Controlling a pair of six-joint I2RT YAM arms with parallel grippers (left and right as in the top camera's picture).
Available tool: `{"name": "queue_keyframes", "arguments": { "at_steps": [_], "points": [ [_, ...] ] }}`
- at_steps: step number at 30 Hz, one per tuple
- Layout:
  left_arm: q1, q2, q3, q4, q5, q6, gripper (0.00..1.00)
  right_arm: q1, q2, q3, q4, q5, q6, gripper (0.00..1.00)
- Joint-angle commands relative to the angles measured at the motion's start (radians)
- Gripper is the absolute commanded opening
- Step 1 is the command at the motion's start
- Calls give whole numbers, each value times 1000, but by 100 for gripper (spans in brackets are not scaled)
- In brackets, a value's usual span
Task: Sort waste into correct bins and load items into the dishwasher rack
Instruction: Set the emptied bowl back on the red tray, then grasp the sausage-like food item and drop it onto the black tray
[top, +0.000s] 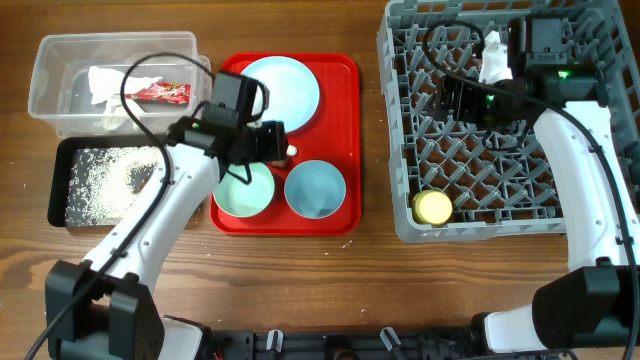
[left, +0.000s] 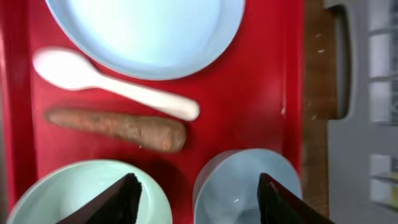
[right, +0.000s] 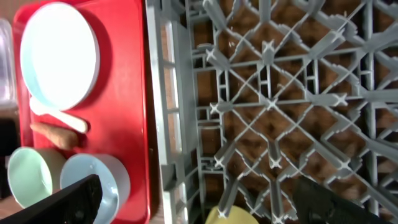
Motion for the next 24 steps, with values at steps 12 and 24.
{"name": "queue_keyframes", "arguments": {
  "at_steps": [12, 24],
  "points": [
    [-5, 234, 536, -267, -123, 120, 65, 0, -21, 13, 84, -125, 46, 100],
    [-5, 465, 386, -304, -212, -500, 46, 0, -21, 13, 69, -121, 19, 100]
  ]
}}
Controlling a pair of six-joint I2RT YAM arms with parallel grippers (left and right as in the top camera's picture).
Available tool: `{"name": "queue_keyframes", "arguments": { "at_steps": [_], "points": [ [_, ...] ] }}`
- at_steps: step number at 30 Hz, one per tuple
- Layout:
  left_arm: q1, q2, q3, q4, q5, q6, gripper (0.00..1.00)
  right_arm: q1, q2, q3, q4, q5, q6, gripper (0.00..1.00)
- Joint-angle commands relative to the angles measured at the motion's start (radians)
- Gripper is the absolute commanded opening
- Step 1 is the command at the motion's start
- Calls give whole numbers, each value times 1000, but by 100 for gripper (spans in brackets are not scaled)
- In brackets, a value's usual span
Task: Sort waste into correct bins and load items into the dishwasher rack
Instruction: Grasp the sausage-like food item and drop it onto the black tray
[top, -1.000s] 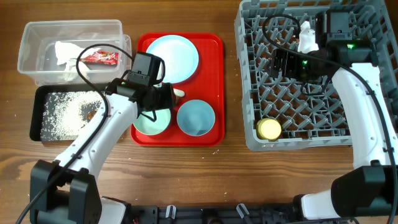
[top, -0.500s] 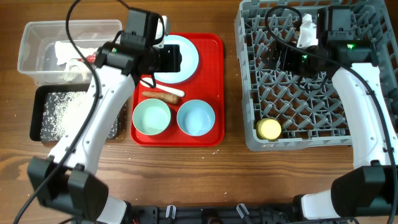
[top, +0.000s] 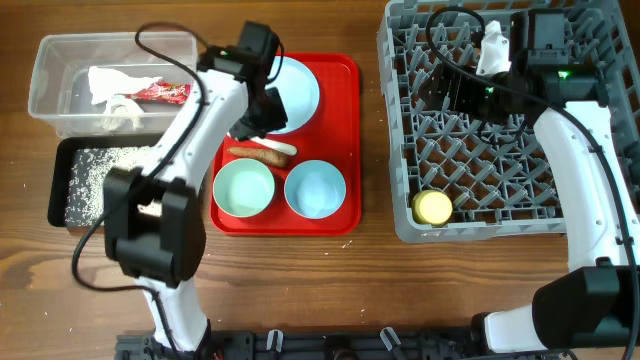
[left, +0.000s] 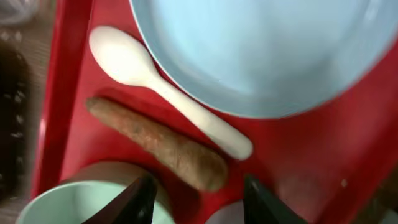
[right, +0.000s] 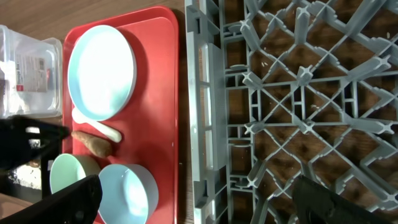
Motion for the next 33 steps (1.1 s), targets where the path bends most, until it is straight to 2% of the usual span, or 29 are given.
{"name": "queue_keyframes", "arguments": {
  "at_steps": [1, 14, 16, 19, 22, 23, 26, 29, 33],
  "points": [
    [-5, 34, -84, 90, -40, -207, 46, 0, -21, 13, -9, -10, -14, 100],
    [-5, 34, -261, 232, -50, -277, 46, 0, -21, 13, -14, -8, -14, 100],
    [-5, 34, -270, 251, -50, -277, 42, 0, -21, 13, -14, -9, -14, 100],
    [-5, 35, -281, 270, -50, -277, 31, 0, -21, 13, -14, -8, -14, 100],
    [-5, 34, -280, 270, -50, -276, 6, 0, -21, 13, -14, -8, -14, 100],
    [-5, 31, -278, 272, -50, -273, 4, 0, -21, 13, -14, -8, -14, 100],
    [-4, 5, -250, 241, -49, -272, 4, 0, -21, 13, -14, -8, -14, 100],
    [-3, -60, -202, 202, -46, -216, 4, 0, -21, 13, -16, -8, -15, 100],
    [24, -205, -165, 182, -50, -167, 4, 0, -21, 13, -22, -7, -15, 100]
  ]
}}
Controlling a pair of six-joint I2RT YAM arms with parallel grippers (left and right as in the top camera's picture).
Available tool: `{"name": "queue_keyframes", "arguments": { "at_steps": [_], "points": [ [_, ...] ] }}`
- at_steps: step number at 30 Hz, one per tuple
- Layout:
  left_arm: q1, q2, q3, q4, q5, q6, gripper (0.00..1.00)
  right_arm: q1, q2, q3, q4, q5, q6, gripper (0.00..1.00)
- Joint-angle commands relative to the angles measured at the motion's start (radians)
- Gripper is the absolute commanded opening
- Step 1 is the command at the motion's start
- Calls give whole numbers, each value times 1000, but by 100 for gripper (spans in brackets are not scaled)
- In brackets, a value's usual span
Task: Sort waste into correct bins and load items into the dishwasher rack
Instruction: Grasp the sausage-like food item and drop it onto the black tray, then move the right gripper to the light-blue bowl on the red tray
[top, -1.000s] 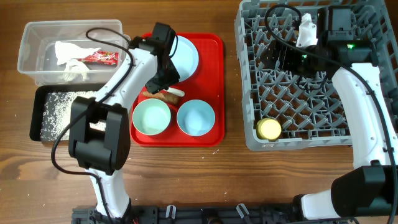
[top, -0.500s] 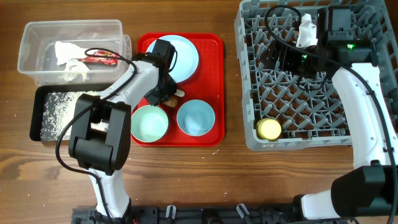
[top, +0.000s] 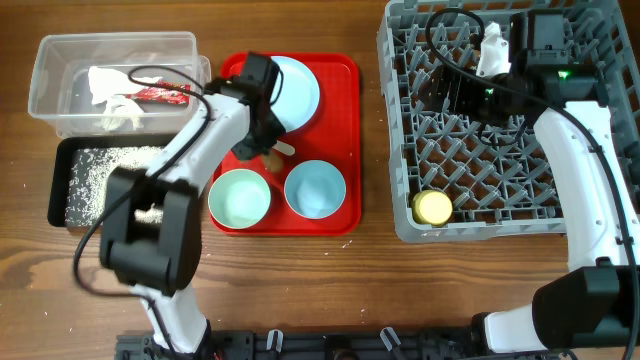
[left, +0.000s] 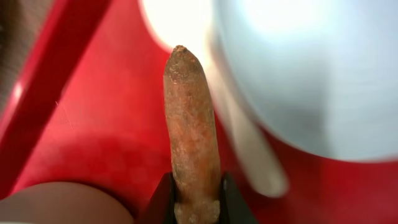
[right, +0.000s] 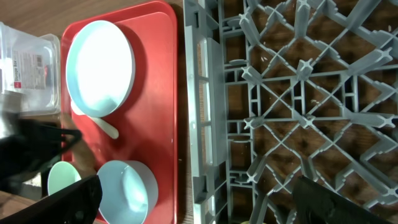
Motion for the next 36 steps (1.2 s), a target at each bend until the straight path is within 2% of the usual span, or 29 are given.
{"name": "queue_keyframes", "arguments": {
  "at_steps": [1, 4, 6, 8, 11, 13, 19, 21, 24, 26, 28, 30, 31, 36],
  "points": [
    [44, -190, 46, -13, -10, 54, 4, 0, -21, 13, -9, 1, -14, 100],
    [123, -266, 46, -68, -34, 54, 4, 0, -21, 13, -15, 15, -14, 100],
    [244, -287, 46, -172, -127, 39, 4, 0, -21, 13, -15, 15, -14, 100],
    [348, -285, 32, -243, -175, -81, 4, 0, -21, 13, -15, 14, -14, 100],
    [481, -285, -20, -264, -179, -249, 9, 0, -21, 13, -15, 14, -13, 100],
    [573, -285, -108, -192, -178, -349, 12, 0, -21, 13, -15, 14, -13, 100],
    [665, -284, -357, 184, -171, -356, 12, 0, -21, 13, -14, 14, -13, 100],
    [665, -284, -377, 211, -171, -352, 24, 0, -21, 13, -15, 14, -14, 100],
    [665, -284, -377, 210, -169, -301, 57, 0, -21, 13, -13, 14, -14, 100],
    [665, -285, -376, 211, -166, -275, 64, 0, -21, 13, -11, 14, -14, 100],
    [665, -285, -367, 214, -161, -203, 66, 0, -21, 13, -11, 14, -13, 100],
    [660, -292, -334, 211, -99, 9, 64, 0, -21, 13, -11, 13, -14, 100],
    [658, -298, -319, 202, -75, 64, 63, 0, -21, 13, -11, 8, -15, 100],
    [617, -360, -229, 122, 37, 252, 66, 58, -21, 13, 11, -47, -61, 96]
  ]
}}
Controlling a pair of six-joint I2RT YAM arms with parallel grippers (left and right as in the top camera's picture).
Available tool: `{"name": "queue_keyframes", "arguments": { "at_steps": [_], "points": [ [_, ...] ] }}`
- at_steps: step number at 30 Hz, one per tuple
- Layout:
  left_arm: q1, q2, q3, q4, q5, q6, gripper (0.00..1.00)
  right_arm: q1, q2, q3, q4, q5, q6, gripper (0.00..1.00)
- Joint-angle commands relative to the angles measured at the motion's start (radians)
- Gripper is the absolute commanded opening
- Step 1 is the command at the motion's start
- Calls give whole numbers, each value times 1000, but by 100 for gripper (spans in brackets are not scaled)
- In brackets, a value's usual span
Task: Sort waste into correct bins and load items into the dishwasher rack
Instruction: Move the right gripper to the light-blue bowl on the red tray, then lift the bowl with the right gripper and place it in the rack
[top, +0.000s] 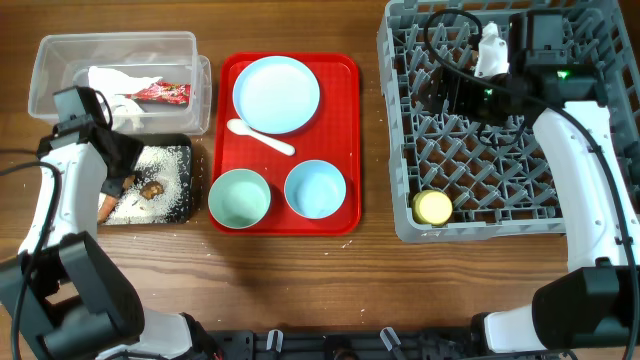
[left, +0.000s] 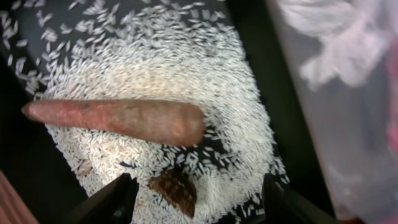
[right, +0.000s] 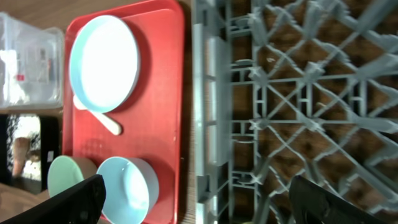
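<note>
An orange-brown carrot (left: 118, 121) lies on the rice in the black tray (top: 188, 152). A small brown scrap (left: 174, 190) lies beside it. My left gripper (left: 199, 208) hangs open just above them, holding nothing. In the overhead view the left gripper (top: 120, 165) is over the tray's left part and the carrot (top: 105, 208) shows beside the arm. My right gripper (right: 202, 208) is open and empty above the grey dishwasher rack (top: 520, 215), near its back left (top: 445, 95).
The red tray (top: 345, 70) holds a pale blue plate (top: 277, 94), a white spoon (top: 260, 137), a green bowl (top: 240, 197) and a blue bowl (top: 315, 189). A clear bin (top: 50, 60) holds a tissue and a red wrapper. A yellow cup (top: 433, 208) sits in the rack.
My left gripper was shut on the carrot over the red tray; now it is open over the black tray and the carrot lies on the rice. The right arm has hardly moved.
My left gripper was open above the carrot and spoon on the red tray, then closer over the carrot, then shut on it. Now the carrot rests in the black rice tray, let go. The right gripper stayed open over the rack throughout.
</note>
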Motion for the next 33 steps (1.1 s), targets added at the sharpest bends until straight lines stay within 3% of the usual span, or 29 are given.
{"name": "queue_keyframes", "arguments": {
  "at_steps": [1, 5, 8, 9, 14, 21, 23, 24, 26, 28, 33],
  "points": [
    [-57, -89, 62, -21, 132, 224, 68, 76, -21, 13, 10, -35, -41, 96],
    [-164, -143, 62, -29, 140, 233, 75, 207, -21, 10, 9, -32, -40, 95],
    [-236, -140, 62, -29, 139, 248, 98, 330, -13, -23, 35, 28, -40, 93],
    [-247, -140, 61, -28, 139, 248, 100, 364, -4, -40, 52, 50, -41, 92],
    [-260, -140, 61, -29, 139, 248, 100, 482, 135, -92, 114, 57, -135, 77],
    [-260, -140, 61, -29, 139, 247, 100, 486, 378, -92, 97, 105, -197, 59],
    [-260, -140, 61, -29, 140, 247, 100, 486, 406, -92, 86, 106, -198, 46],
    [-260, -140, 61, -29, 139, 247, 100, 486, 406, -91, 85, 109, -198, 33],
    [-261, -140, 61, -29, 139, 247, 100, 486, 402, -91, 86, 109, -197, 24],
    [-261, -140, 61, -29, 139, 247, 100, 486, 402, -87, 82, 109, -195, 6],
    [-261, -140, 61, -29, 139, 247, 100, 482, 350, 42, -39, 120, -164, 4]
  ]
}}
